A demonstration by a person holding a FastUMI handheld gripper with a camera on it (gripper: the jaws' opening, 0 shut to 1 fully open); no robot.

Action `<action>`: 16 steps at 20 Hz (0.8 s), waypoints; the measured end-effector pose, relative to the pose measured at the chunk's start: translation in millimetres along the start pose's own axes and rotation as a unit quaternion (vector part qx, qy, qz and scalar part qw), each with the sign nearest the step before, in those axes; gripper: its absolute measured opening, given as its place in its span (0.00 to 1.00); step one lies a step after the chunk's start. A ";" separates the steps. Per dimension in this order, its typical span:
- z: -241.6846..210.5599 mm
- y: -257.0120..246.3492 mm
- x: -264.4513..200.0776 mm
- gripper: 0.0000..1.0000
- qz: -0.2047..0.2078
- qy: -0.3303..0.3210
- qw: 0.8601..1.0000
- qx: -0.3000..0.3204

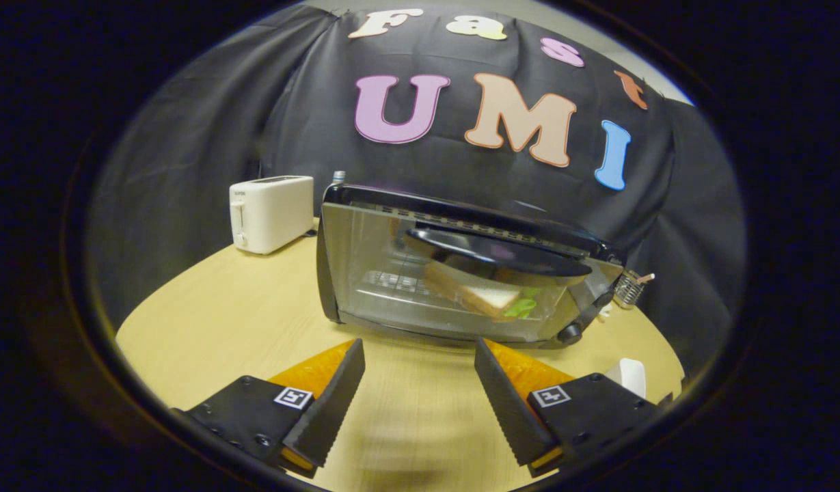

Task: Open the toaster oven, put the food inside, and close the toaster oven door.

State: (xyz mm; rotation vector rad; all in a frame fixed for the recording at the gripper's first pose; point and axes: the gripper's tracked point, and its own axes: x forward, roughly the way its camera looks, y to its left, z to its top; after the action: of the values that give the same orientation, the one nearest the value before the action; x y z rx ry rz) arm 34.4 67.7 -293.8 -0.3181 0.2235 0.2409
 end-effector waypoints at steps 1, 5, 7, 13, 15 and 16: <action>4.7 -3.0 7.5 1.00 -0.001 -0.006 1.000 0.002; 16.0 -2.8 2.2 1.00 -0.001 -0.030 0.999 0.015; 27.3 -5.3 -6.7 1.00 0.001 -0.047 0.999 0.022; 78.5 -29.6 -54.2 1.00 -0.006 -0.114 0.993 0.031; 89.4 -39.1 -70.6 1.00 -0.011 -0.125 0.991 0.040; 94.9 -40.9 -77.8 1.00 -0.008 -0.130 0.990 0.048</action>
State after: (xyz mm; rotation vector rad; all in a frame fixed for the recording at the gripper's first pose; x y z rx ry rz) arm -11.4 46.3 -174.8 -0.1900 -0.0242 0.2524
